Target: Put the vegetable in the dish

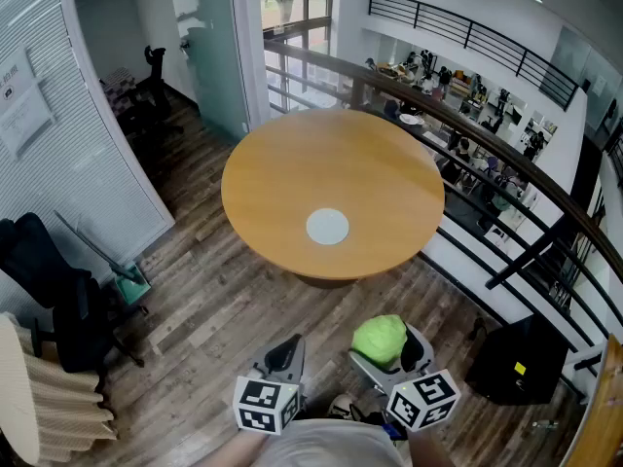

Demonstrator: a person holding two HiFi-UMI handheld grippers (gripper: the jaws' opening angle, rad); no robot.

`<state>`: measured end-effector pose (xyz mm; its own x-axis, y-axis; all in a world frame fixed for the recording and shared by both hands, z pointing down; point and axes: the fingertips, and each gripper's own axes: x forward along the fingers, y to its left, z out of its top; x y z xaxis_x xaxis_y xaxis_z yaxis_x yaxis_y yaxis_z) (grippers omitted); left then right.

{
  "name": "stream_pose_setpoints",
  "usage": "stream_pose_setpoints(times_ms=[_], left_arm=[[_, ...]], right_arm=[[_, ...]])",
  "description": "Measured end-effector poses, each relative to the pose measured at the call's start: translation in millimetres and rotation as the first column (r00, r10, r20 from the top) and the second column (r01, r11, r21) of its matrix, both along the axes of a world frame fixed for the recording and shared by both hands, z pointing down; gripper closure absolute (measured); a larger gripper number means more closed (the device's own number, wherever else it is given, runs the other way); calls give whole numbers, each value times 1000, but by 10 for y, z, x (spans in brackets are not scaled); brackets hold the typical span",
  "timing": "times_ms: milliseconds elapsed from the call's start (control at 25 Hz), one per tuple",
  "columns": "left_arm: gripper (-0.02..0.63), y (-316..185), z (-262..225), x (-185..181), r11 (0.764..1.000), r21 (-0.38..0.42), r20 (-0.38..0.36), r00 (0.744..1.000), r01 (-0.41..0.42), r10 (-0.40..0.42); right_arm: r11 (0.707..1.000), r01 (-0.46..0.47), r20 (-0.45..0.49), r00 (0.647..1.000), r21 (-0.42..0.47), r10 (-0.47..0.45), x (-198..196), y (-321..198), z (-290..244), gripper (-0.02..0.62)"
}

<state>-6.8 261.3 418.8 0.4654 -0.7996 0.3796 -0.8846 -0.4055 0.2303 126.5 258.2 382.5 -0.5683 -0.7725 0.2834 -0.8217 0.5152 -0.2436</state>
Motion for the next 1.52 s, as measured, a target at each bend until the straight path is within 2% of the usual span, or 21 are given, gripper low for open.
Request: stream_pose_setpoints(times_ms=[400, 840, 1520], left_arm=[[584, 32, 0, 19, 1000, -4, 2, 1000, 2, -2], [584, -6, 14, -69, 1000, -13, -2, 1000, -10, 10], [584, -101, 118, -584, 999, 2, 13, 999, -46, 46]], right_arm=[[1000, -1, -3, 1000, -4, 1, 47, 11, 0, 124], [1000, 7, -28, 1000, 3, -7, -68, -36, -14, 124], [997, -72, -57, 996, 18, 73, -310, -132, 3, 124]])
